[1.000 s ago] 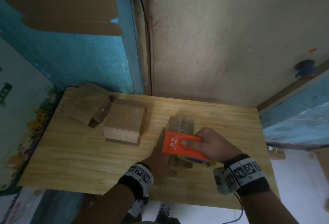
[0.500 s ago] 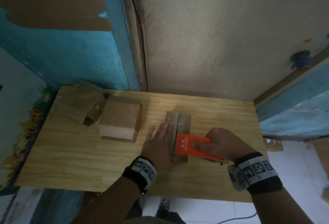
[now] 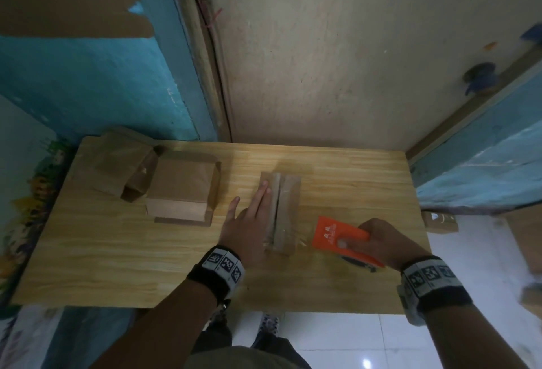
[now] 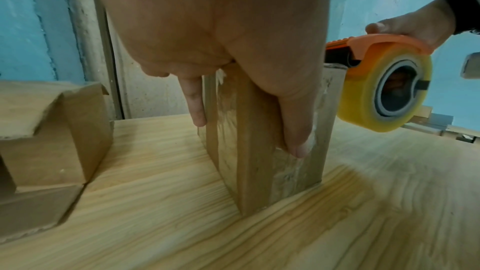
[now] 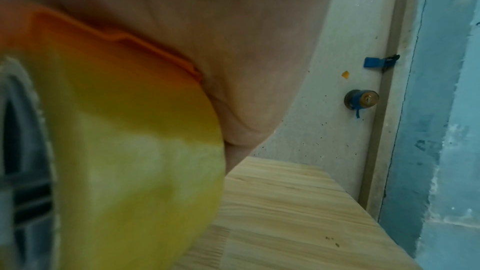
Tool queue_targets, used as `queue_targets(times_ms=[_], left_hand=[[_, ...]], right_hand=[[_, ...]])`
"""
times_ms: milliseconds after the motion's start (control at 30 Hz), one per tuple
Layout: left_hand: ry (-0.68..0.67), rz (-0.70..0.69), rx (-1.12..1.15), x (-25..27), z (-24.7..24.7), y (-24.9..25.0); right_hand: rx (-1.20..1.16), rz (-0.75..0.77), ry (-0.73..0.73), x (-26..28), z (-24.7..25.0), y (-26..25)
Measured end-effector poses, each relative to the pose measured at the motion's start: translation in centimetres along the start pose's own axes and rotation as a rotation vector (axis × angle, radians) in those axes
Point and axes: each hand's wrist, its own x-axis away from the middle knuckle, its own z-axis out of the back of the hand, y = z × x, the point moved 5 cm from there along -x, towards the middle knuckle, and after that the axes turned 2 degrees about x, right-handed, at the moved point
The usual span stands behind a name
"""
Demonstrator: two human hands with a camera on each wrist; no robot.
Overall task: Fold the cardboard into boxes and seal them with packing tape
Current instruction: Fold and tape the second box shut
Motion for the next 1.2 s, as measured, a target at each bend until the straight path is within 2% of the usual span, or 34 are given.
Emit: queue_targets(times_ms=[200, 300, 400, 567, 667, 833, 1067, 1200], left_hand=[[-0.009, -0.016, 0.032, -0.1, -0.3, -0.2], [0.0, -0.011, 0.039, -0.1, -0.3, -0.1], [-0.013, -0.002, 0.048, -0.1, -0.3, -0.1], [-0.019, 0.01, 0.045, -0.1, -0.2, -0.1], [-0.032, 0.006, 0.051, 0.0, 0.0, -0.1], [-0.031, 0.001, 0.045, 0.0, -0.1, 0.1], [-0.031, 0.006, 0.037, -0.2, -0.2, -0.1], [-0.033, 0.01, 0.04, -0.3, -0.2, -0.1]], right_hand=[[0.089, -0.101, 0.015, 0.1, 1.8, 2.4], [0.149, -0.147, -0.025, -0.1, 2.0, 3.2], [0.284, -0.155, -0.098, -0.4, 1.3, 2.7], [0.381, -0.156, -0.097, -1.5, 1.0, 1.6], [0.33, -0.165, -0.128, -1.7, 0.7, 1.8], [0.212, -0.157, -0.102, -1.0, 2.1, 3.4], [0.197, -0.167, -0.089, -1.3, 2.0, 4.0], [0.224, -0.231, -0.066, -1.6, 2.6, 6.0]])
